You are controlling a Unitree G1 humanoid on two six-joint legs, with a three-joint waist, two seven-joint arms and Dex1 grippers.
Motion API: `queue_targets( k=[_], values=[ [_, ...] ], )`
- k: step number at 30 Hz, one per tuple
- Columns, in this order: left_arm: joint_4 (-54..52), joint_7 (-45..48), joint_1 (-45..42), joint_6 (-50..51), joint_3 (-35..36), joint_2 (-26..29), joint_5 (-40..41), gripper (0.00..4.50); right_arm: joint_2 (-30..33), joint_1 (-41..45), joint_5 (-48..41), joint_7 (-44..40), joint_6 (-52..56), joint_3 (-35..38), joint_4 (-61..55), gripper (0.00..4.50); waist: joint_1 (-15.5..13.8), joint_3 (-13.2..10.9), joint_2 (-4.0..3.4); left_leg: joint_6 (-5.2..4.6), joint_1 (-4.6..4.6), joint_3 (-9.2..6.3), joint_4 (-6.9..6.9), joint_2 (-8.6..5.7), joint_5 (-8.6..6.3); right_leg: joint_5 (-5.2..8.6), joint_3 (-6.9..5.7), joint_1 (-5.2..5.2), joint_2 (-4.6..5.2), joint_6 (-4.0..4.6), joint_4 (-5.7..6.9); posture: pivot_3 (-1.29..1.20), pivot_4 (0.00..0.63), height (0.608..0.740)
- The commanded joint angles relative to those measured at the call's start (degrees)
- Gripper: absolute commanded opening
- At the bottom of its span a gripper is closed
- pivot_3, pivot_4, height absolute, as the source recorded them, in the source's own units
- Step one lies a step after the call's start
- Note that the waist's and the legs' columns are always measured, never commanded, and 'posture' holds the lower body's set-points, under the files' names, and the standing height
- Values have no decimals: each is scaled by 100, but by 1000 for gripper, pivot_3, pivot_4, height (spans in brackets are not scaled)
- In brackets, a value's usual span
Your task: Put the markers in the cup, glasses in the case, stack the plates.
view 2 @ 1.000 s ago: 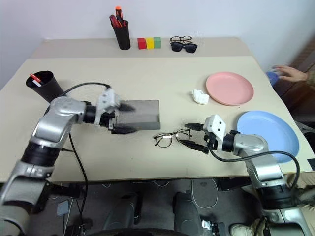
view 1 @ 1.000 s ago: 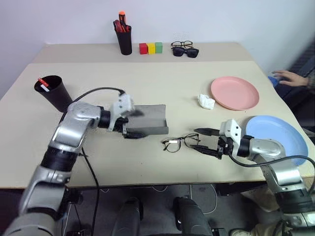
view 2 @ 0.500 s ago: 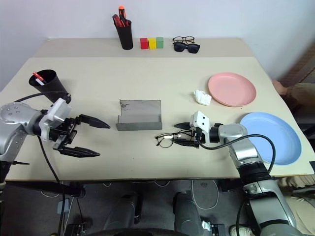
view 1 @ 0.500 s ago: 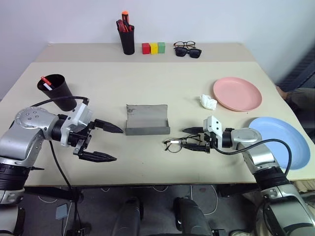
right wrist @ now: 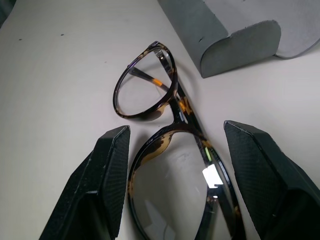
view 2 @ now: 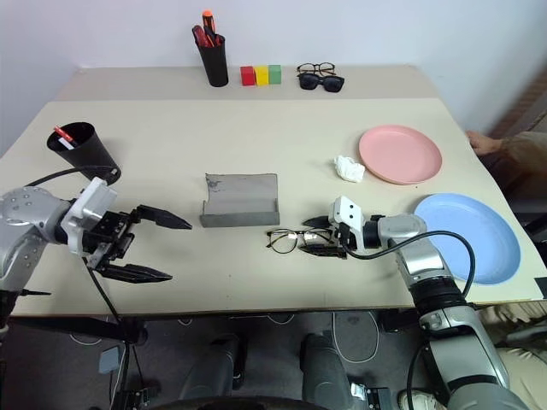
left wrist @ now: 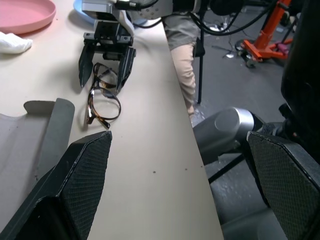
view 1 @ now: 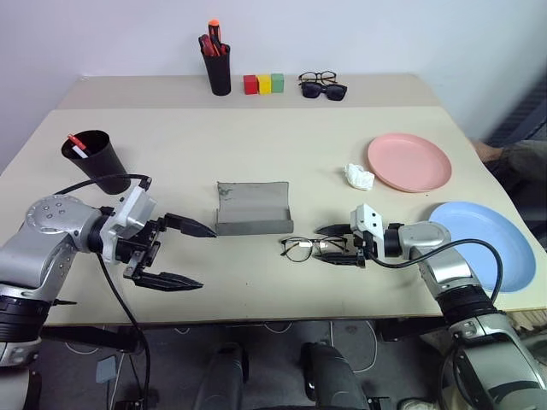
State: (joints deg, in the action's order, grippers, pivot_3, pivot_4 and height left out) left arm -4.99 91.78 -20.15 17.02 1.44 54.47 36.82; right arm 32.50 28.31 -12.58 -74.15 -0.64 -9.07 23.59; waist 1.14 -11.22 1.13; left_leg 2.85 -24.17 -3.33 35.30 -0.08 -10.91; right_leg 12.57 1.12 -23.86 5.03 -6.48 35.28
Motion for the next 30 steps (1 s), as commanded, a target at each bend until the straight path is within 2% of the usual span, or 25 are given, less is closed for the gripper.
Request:
queue_targets(
  k=[1,10,13,17,18,26,30],
  values=[
    [-177,-11,32,-87,221,-19,41,4453,-16,118,-70,-44,-21,98,-120,3045,0,0,0,0,0,0,0,0,0,0,0,0,0,0,0,0,150,740],
    [-159,-62,84,-163,229,-64,3,4453,7,104,-115,-119,135,108,-252,3045,4,0,0,0,0,0,0,0,0,0,0,0,0,0,0,0,150,740],
    [-141,-70,92,-184,220,-69,-7,4500,2,92,-118,-123,171,116,-285,2212,0,0,0,0,0,0,0,0,0,0,0,-1,0,0,1,0,150,740],
    [-140,-84,124,-215,218,-68,-21,4500,-21,86,-123,-114,195,108,-299,251,23,1,1,0,6,0,-1,1,0,0,1,2,0,0,1,0,150,740],
    [-142,-91,129,-214,220,-67,-22,4500,-25,84,-123,-113,194,103,-291,29,27,2,3,0,17,0,-2,3,0,0,0,12,-1,0,1,0,150,740],
    [-158,-184,218,-245,281,-75,-23,4500,-31,56,-158,-86,231,104,-329,29,6,2,3,2,47,2,-7,5,-2,4,0,39,0,9,-7,0,150,740],
    [-135,-293,320,-204,371,-61,-6,4500,110,-48,-443,-211,553,234,-781,29,0,2,2,2,47,2,-8,5,-2,4,1,39,0,9,-7,0,150,740]
  ],
)
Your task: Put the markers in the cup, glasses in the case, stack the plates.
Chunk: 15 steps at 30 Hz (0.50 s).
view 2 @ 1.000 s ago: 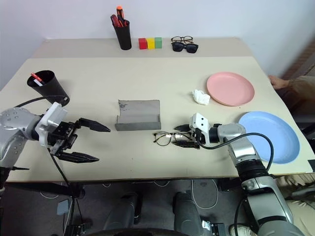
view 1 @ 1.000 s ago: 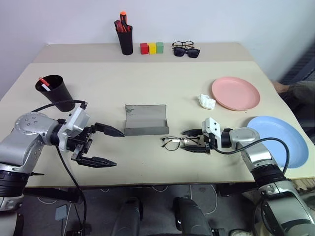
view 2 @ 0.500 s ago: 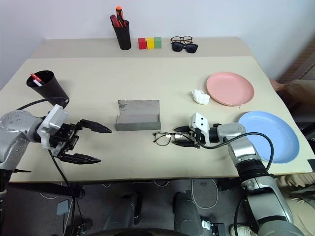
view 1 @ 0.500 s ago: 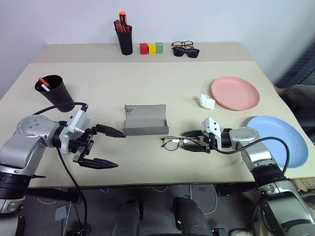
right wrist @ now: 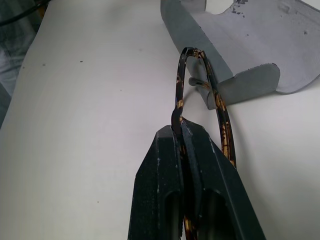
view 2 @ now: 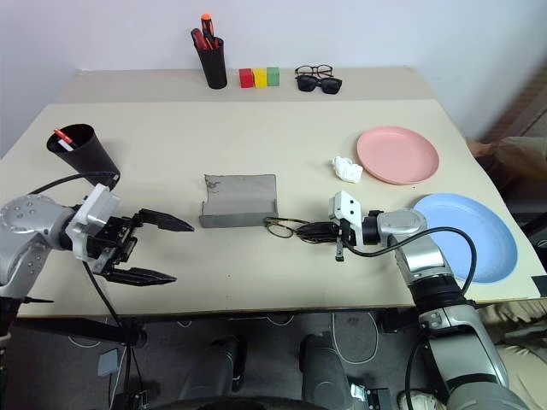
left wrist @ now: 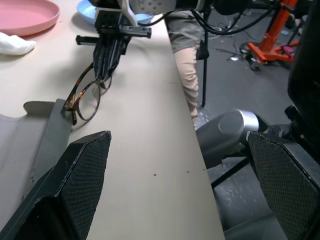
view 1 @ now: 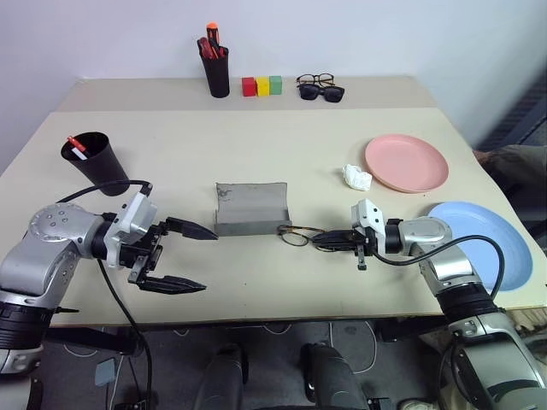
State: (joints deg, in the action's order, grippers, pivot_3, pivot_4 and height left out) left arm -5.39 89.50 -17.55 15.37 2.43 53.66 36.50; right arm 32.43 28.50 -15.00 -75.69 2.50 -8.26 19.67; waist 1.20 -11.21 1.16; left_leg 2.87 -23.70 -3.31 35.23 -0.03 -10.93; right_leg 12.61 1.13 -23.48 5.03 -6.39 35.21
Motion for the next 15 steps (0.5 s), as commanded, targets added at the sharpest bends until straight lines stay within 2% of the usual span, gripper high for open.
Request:
queue_targets(
  k=[1,8,12,15],
  values=[
    [-79,-80,97,-39,309,29,22,4500,173,-116,-295,-123,357,178,-568,29,-8,-1,-1,0,0,0,-1,0,0,0,0,-1,0,0,0,0,150,740],
    [5,-176,313,23,609,126,37,4500,313,-53,-899,-246,1318,225,-1577,29,-4,-2,-3,0,-4,0,-7,2,0,3,-1,-8,1,4,-1,0,150,740],
    [-73,-236,515,122,857,207,90,4500,16,366,-901,-126,1364,152,-1441,29,13,-2,-4,0,-4,4,-11,6,-1,4,-1,-16,1,9,0,0,150,740],
    [-271,-324,850,192,1118,270,146,4500,-396,841,-631,-34,967,6,-775,29,41,-3,-4,1,-5,7,-14,7,-1,4,-1,-19,1,11,-2,0,150,740]
  ],
)
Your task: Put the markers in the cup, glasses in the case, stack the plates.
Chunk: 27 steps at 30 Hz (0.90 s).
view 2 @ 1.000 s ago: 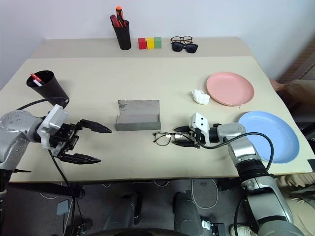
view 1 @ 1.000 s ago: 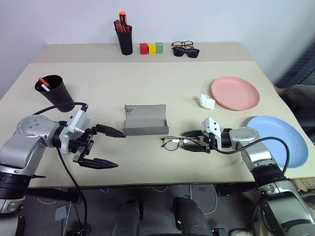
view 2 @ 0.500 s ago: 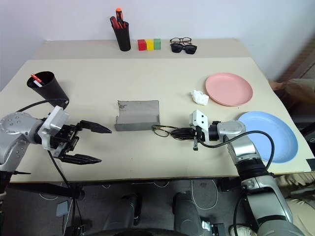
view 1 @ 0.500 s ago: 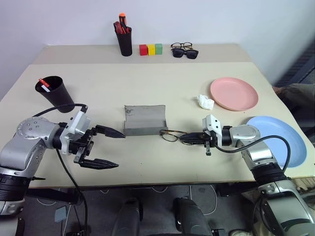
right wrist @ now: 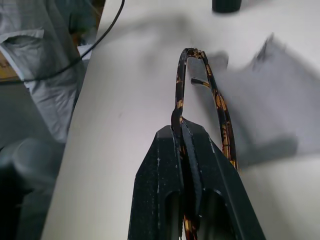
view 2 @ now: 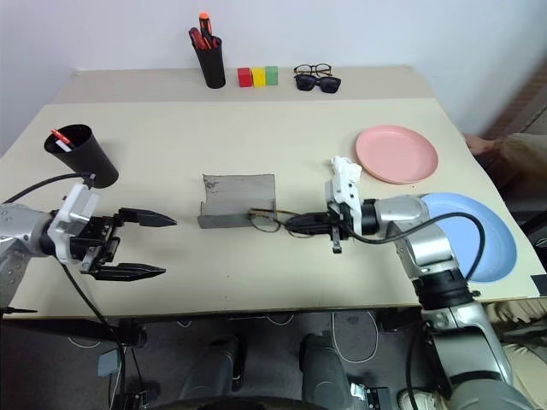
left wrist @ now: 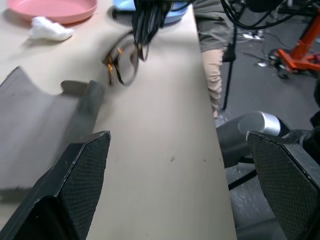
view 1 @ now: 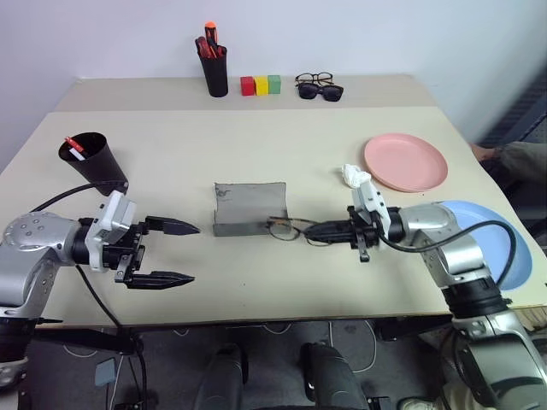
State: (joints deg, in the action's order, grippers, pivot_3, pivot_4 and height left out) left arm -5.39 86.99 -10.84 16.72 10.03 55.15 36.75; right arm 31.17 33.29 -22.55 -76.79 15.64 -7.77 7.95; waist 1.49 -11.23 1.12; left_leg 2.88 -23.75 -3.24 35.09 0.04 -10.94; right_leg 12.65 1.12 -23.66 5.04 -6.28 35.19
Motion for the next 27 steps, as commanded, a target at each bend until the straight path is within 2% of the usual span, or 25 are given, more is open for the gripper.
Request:
queue_targets(
  k=[1,7,14,27],
  values=[
    [-363,-108,316,98,469,136,154,4500,-427,519,254,151,-567,-72,720,29,23,0,0,0,-1,0,-1,0,0,0,-1,0,0,0,-1,0,150,740],
    [-852,-280,1038,164,958,141,204,4500,-1141,1326,815,398,-1734,-139,2493,29,88,-1,-1,0,-9,-1,-6,-1,0,0,-1,-4,0,2,-5,0,150,740],
    [-1286,-544,1489,300,1245,56,321,4500,-1725,1984,1132,529,-2569,-88,3806,29,120,-3,-4,0,-9,-2,-9,0,0,-1,-1,-12,-4,3,4,0,150,740],
    [-1451,-774,1760,287,1356,-4,384,4500,-2340,2258,1233,315,-2831,-88,4320,29,121,-5,-7,1,-10,-1,-13,0,0,-1,0,-15,-4,4,5,0,150,740]
  ],
)
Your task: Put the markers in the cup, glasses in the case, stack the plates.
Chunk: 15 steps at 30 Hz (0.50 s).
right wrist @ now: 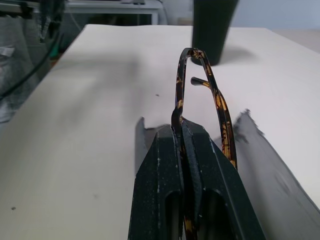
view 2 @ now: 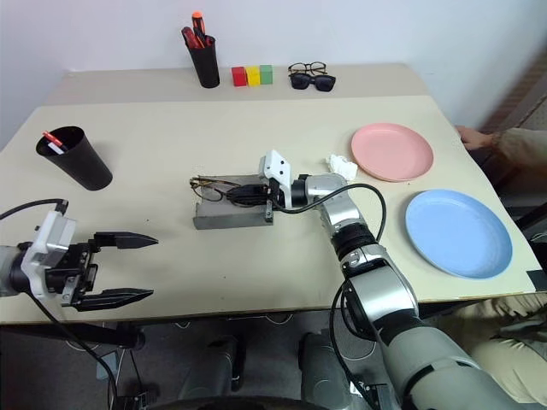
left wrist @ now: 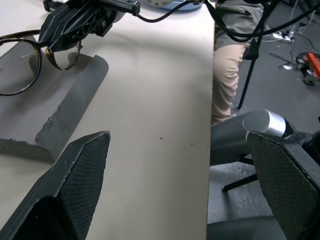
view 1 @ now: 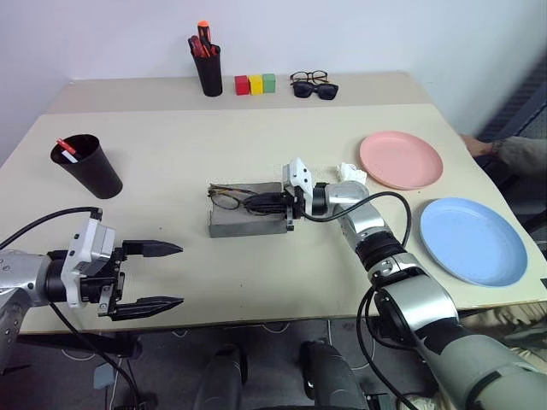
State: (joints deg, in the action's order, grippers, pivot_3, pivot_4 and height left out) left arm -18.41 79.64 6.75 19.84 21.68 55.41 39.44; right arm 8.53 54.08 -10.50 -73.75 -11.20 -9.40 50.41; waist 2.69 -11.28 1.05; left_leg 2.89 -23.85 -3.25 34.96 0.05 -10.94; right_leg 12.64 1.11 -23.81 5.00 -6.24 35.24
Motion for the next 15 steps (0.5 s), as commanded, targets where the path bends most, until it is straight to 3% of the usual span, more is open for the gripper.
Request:
queue_targets(
  k=[1,4,12,13,15],
  values=[
    [-157,-49,7,-26,196,-32,117,4500,-81,183,57,31,-151,82,132,29,2,0,0,0,0,0,0,0,0,0,0,-1,0,0,0,0,150,740],
    [-172,-73,26,-28,219,-43,112,4500,-64,193,130,45,-158,100,269,29,2,0,0,0,0,0,-1,0,0,0,0,-3,0,0,0,0,150,740],
    [-141,-242,-23,-13,263,-106,154,4500,101,105,296,106,-380,152,420,4103,7,-1,-1,0,-1,1,-5,0,0,1,1,-7,0,2,0,0,150,740],
    [-100,-401,-161,65,248,-147,206,4500,160,59,286,159,-402,194,336,4443,4,-1,-1,0,-1,1,-6,0,0,1,1,-7,0,2,0,0,150,740],
    [25,-735,-525,190,188,-254,268,4500,326,-81,206,132,-298,267,17,4443,-21,-1,-1,0,-2,0,-4,0,0,1,0,-6,0,2,1,0,150,740]
  ],
)
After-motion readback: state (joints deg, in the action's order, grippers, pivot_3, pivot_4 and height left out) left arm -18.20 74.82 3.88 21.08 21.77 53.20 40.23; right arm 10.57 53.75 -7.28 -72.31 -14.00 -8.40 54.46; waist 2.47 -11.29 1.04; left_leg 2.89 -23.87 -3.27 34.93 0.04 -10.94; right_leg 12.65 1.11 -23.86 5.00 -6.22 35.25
